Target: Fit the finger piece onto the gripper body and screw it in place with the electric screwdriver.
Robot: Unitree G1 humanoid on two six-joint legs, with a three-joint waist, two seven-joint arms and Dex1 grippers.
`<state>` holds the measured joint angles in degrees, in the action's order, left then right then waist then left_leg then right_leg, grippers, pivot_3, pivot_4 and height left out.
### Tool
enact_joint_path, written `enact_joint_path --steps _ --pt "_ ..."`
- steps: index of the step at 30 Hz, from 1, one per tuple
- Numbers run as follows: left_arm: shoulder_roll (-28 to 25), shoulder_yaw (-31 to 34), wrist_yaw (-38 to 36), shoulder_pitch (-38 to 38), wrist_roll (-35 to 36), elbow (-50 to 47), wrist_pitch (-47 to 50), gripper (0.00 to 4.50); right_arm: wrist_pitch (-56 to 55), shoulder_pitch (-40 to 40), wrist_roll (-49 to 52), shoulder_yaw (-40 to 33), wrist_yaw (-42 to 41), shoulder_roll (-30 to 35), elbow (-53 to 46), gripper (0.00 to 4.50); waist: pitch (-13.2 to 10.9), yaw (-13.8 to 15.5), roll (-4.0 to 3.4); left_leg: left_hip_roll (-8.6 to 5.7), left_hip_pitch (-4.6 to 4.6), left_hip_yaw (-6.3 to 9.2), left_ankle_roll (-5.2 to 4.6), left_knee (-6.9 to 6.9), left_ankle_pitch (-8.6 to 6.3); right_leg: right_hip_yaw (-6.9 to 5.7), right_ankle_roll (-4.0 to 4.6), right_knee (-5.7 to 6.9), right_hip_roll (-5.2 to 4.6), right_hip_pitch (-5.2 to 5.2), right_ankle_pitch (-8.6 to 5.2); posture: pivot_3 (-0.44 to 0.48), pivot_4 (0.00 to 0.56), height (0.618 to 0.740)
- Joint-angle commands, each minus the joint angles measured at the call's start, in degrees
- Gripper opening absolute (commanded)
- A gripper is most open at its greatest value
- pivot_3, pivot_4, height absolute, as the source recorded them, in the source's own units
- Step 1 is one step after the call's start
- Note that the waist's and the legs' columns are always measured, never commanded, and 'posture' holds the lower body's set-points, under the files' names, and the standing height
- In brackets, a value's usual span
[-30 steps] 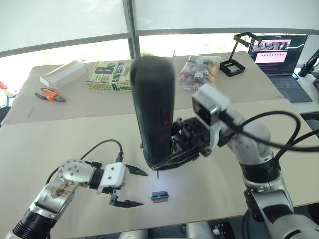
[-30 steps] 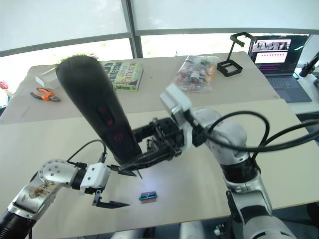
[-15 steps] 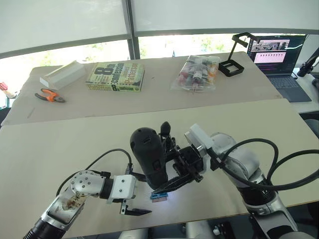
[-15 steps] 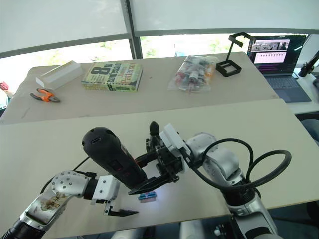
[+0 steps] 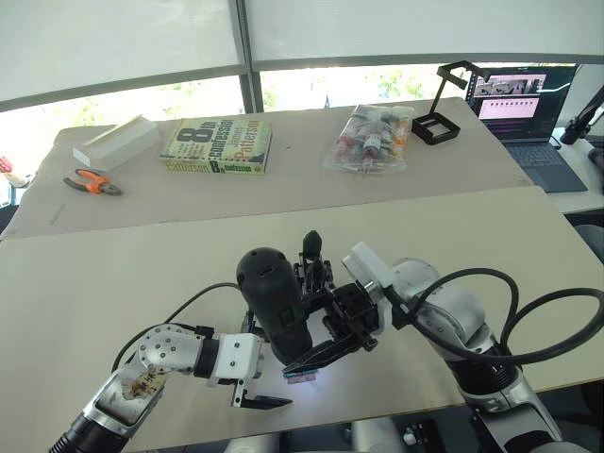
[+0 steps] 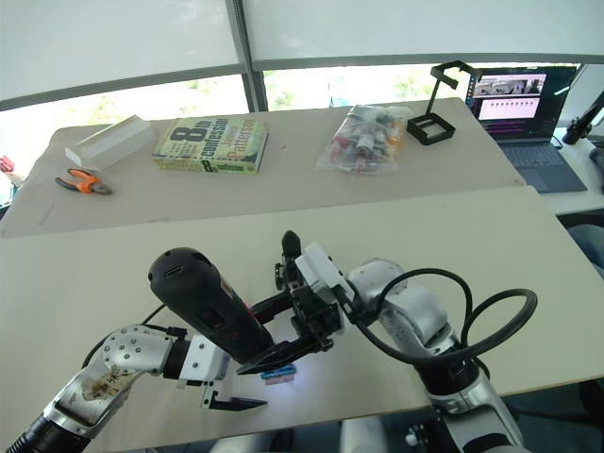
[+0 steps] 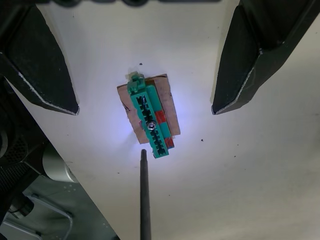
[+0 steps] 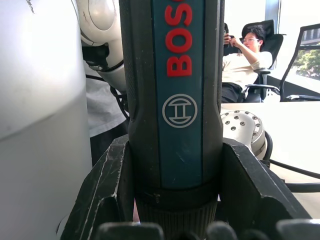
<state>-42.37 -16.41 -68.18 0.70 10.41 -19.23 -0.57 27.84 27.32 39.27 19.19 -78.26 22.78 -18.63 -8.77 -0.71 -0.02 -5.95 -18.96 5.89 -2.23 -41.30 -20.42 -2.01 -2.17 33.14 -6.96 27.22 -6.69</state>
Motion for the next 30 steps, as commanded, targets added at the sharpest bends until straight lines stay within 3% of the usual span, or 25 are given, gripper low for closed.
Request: enact_joint_path --steps 1,30 --pt "-0.2 0.1 0.2 0.0 0.3 -0.2 -0.8 4.5 -1.3 0.6 0.8 -0.8 0.6 -0.9 -2.1 1.92 0.0 0.0 0.0 0.0 0.0 0.0 0.0 0.0 0.0 0.0 0.0 0.0 0.0 0.0 0.0 0.0 0.15 0.738" --pt "0.7 -0.2 0.7 -1.2 0.3 0.9 -0.7 4.5 -1.7 0.5 -0.5 -0.7 1.4 -1.9 -1.5 1.92 0.0 0.0 0.0 0.0 0.01 0.0 0.0 0.0 0.0 0.0 0.0 0.0 0.0 0.0 0.0 0.0 0.15 0.738"
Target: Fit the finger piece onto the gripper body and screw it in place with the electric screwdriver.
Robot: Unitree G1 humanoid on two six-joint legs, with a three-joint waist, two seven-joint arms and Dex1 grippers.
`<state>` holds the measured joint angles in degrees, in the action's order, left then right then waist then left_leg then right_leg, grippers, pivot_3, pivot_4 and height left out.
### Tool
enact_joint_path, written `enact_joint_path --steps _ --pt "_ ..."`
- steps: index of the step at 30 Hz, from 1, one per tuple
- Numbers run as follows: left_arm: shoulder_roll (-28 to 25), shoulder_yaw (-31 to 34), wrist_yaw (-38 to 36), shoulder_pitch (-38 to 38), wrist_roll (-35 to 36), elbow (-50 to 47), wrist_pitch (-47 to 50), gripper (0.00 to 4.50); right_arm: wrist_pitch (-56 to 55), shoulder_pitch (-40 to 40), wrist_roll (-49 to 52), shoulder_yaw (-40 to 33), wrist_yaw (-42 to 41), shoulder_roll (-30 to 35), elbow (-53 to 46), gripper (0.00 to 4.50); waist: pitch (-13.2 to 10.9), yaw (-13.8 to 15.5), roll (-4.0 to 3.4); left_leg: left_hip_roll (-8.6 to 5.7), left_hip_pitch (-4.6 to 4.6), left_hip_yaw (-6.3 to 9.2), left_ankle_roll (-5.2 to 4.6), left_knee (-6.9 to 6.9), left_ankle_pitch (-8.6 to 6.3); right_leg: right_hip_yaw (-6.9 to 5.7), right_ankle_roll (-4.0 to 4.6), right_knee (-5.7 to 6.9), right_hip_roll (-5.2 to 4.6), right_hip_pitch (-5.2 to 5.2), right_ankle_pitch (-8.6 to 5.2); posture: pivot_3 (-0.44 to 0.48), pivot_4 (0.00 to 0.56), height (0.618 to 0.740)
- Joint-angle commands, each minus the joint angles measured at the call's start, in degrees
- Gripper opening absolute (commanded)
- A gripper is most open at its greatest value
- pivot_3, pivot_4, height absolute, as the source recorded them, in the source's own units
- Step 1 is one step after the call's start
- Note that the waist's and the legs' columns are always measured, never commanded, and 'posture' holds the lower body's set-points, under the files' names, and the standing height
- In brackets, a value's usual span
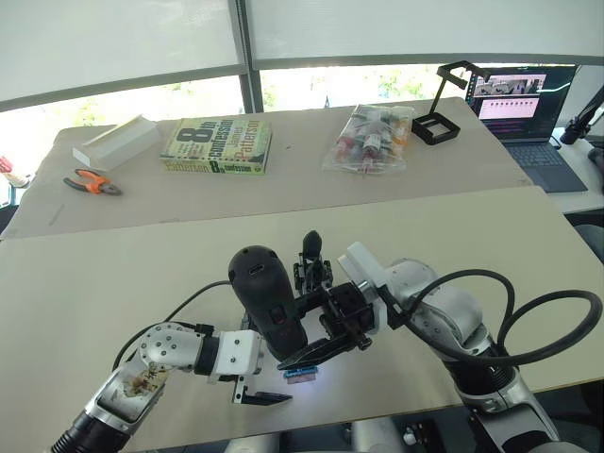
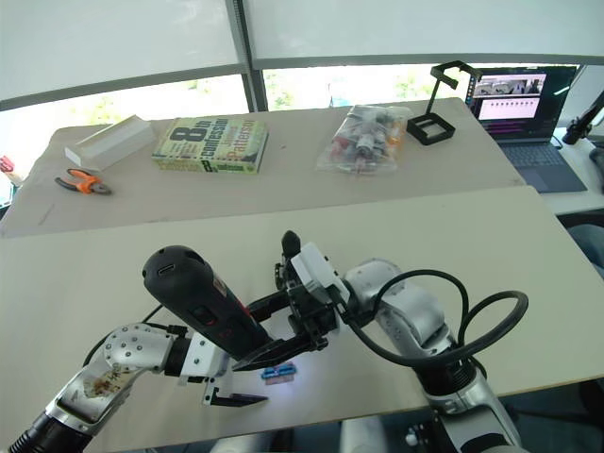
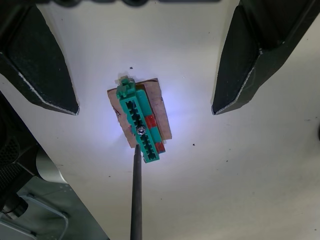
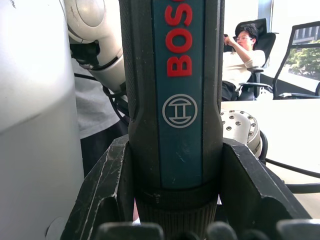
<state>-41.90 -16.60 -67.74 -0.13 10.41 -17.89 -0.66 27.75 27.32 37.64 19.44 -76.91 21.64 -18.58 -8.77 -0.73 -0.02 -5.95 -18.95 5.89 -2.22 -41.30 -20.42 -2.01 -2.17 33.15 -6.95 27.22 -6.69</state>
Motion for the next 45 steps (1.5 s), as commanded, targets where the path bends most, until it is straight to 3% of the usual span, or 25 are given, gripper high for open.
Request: enact_joint_path --steps 1,45 --pt "0.2 0.0 0.2 -0.4 0.4 -0.5 -0.6 4.5 -1.7 0.4 1.0 -0.9 0.0 -0.8 -1.5 1.92 0.0 0.0 0.0 0.0 0.0 0.0 0.0 0.0 0.0 0.0 0.0 0.0 0.0 0.0 0.0 0.0 0.15 0.738" --pt "0.3 -0.3 0.1 -1.0 0.3 -0.6 -0.5 4.5 -1.6 -0.3 -0.2 -0.1 1.1 -1.2 -1.5 1.92 0.0 0.0 0.0 0.0 0.0 0.0 0.0 0.0 0.0 0.0 0.0 0.0 0.0 0.0 0.0 0.0 0.15 0.738"
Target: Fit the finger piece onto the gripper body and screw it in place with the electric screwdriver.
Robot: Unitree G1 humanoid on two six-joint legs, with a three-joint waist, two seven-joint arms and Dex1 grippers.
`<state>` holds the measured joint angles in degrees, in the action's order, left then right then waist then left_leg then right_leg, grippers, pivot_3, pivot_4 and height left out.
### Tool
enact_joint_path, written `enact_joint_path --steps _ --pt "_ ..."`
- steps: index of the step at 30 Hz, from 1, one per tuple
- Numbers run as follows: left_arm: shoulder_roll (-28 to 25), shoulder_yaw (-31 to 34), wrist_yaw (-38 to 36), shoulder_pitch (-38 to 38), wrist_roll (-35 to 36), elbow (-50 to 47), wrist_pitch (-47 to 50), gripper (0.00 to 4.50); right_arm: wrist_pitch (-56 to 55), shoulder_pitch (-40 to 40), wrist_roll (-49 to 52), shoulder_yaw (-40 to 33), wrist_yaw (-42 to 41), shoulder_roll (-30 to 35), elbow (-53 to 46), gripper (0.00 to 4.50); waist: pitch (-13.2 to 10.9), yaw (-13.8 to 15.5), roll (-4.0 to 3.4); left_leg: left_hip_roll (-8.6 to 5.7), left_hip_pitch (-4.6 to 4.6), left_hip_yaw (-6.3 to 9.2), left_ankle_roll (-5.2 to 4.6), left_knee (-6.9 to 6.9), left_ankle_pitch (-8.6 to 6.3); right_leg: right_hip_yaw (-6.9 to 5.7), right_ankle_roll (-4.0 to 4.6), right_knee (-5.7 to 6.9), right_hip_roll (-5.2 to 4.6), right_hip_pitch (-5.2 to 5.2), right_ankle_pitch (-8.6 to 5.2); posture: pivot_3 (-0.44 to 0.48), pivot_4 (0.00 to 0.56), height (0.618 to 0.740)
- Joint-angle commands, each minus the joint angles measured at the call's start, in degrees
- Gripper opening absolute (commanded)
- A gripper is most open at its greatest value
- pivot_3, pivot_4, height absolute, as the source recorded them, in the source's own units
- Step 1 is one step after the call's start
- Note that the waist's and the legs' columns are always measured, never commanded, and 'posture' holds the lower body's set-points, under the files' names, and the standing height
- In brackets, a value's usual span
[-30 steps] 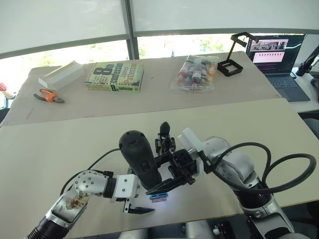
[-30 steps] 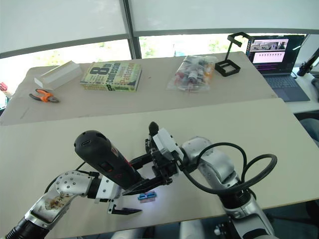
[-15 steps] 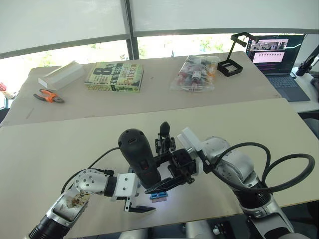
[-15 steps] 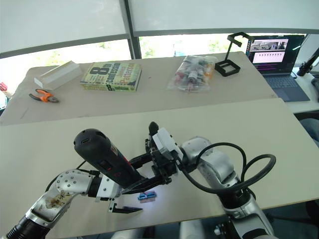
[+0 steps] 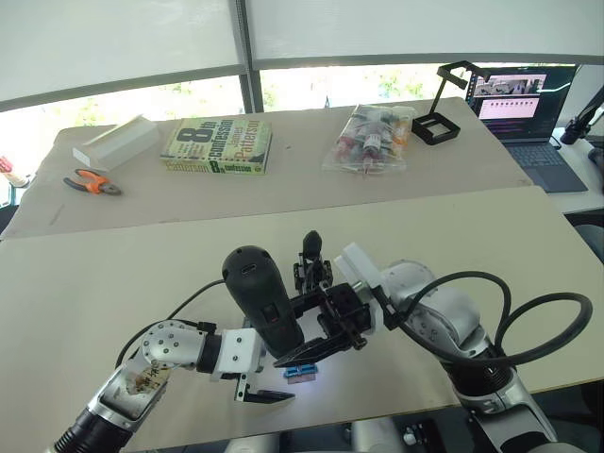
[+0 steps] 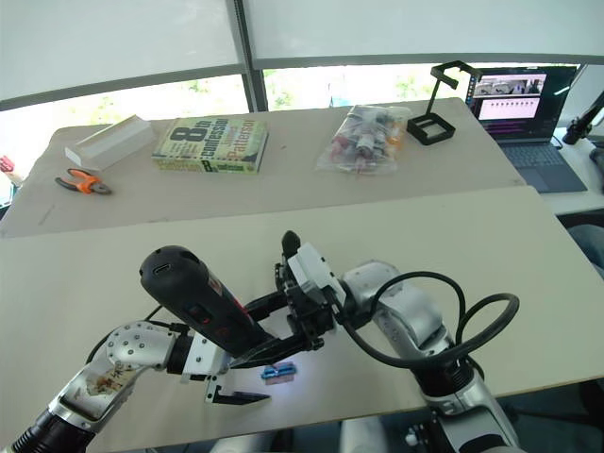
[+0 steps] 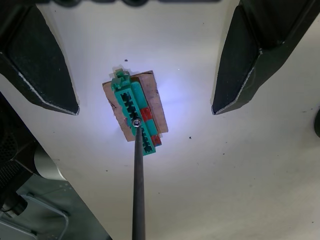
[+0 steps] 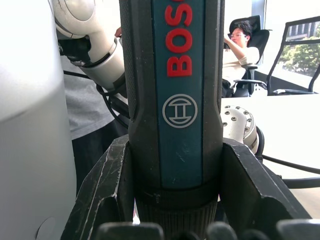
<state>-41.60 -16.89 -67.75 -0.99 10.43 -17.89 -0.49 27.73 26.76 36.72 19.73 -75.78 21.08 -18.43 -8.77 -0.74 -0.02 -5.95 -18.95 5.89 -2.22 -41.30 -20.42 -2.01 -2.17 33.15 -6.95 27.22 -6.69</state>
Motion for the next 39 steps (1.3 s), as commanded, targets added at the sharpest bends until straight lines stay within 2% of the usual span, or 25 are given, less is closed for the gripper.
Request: enact_joint_path --steps 1,39 --pt "0.0 0.0 0.1 -0.2 0.3 -0.5 -0.7 4.5 -1.6 0.3 0.7 -0.3 0.0 -0.7 -1.6 1.92 0.0 0.0 0.0 0.0 0.0 0.0 0.0 0.0 0.0 0.0 0.0 0.0 0.0 0.0 0.0 0.0 0.15 0.738" --pt "0.3 -0.1 0.5 -0.5 0.0 -0.1 -0.9 4.5 -1.2 0.1 0.6 -0.1 0.1 -0.8 -1.8 1.92 0.0 0.0 0.0 0.0 0.0 0.0 0.0 0.0 0.0 0.0 0.0 0.0 0.0 0.0 0.0 0.0 0.15 0.738"
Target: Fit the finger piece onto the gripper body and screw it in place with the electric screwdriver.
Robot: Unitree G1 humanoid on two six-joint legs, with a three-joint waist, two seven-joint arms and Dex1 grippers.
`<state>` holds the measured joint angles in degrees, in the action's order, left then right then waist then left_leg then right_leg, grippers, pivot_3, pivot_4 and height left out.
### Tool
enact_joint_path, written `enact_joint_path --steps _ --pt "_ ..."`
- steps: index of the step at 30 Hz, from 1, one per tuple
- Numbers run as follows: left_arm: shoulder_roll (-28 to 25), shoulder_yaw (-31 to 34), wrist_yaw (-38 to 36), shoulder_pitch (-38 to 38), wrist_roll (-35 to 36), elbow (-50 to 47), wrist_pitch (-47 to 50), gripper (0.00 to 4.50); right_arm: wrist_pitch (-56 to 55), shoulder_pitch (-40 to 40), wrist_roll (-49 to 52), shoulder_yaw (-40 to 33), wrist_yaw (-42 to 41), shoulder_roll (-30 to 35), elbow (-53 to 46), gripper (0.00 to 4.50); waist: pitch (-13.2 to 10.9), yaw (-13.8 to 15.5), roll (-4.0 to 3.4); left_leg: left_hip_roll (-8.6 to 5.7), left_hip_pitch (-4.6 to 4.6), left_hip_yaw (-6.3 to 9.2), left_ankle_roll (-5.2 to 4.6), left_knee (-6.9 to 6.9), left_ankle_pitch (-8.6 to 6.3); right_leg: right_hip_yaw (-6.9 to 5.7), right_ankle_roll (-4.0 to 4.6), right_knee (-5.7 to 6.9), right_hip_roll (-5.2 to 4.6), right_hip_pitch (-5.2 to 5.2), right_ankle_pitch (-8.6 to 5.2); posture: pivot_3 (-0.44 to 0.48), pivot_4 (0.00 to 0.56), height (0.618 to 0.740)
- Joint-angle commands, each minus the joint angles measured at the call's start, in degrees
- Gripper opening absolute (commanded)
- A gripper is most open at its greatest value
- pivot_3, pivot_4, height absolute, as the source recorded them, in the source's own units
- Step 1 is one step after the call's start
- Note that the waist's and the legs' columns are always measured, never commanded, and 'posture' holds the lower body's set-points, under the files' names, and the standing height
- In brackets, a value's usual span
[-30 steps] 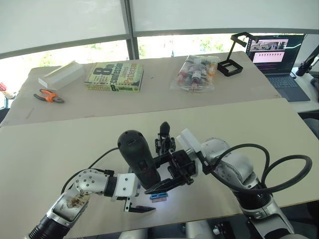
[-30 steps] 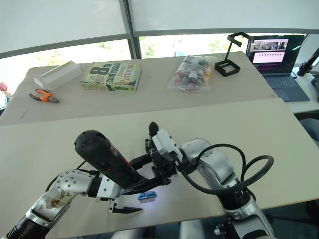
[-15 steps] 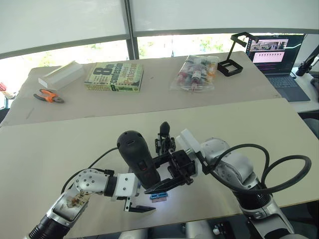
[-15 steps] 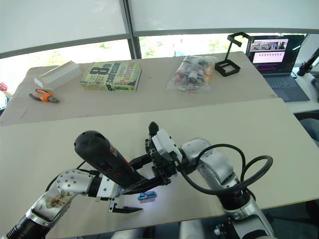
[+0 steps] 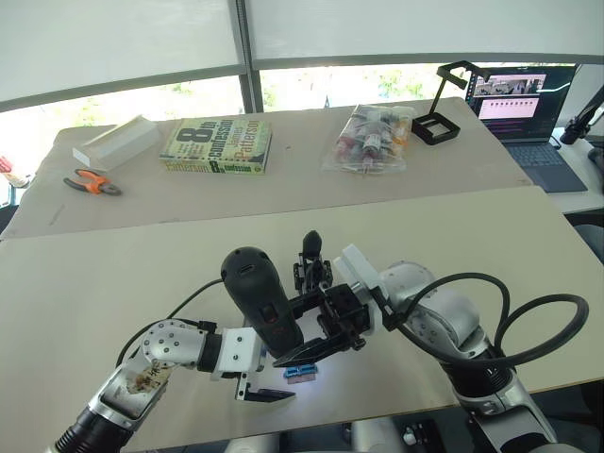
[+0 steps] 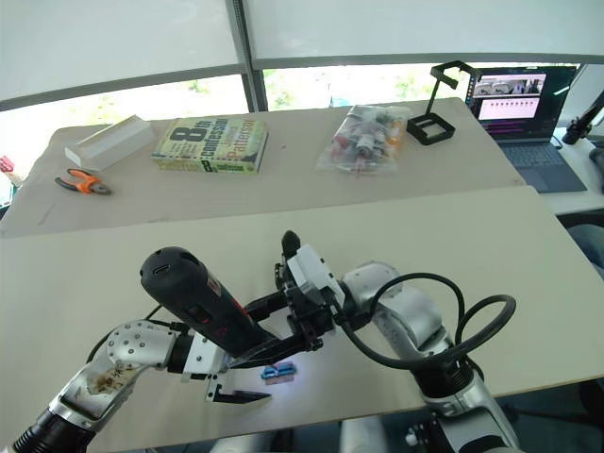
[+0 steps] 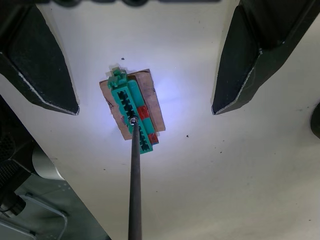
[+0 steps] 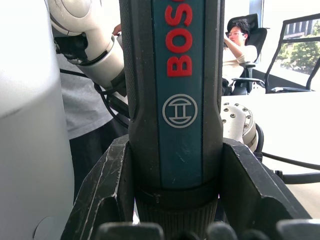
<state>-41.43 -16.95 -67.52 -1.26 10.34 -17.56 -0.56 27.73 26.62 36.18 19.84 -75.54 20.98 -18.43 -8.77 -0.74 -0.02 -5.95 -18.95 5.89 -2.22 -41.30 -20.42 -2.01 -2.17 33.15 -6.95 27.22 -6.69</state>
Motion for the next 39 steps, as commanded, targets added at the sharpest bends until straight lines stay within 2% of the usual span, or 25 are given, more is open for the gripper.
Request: enact_joint_path --steps 1,39 --pt "0.2 0.0 0.2 -0.2 0.1 -0.4 -0.9 4.5 -1.2 0.2 1.1 -0.2 -0.2 -0.6 -1.8 1.92 0.0 0.0 0.0 0.0 0.0 0.0 0.0 0.0 0.0 0.0 0.0 0.0 0.0 0.0 0.0 0.0 0.15 0.738" --pt "0.5 0.0 0.4 -1.0 -0.1 0.6 -1.3 4.5 -1.1 -0.4 0.5 -0.2 -0.1 -1.2 -1.9 1.92 0.0 0.0 0.0 0.0 0.0 0.0 0.0 0.0 0.0 0.0 0.0 0.0 0.0 0.0 0.0 0.0 0.15 0.738"
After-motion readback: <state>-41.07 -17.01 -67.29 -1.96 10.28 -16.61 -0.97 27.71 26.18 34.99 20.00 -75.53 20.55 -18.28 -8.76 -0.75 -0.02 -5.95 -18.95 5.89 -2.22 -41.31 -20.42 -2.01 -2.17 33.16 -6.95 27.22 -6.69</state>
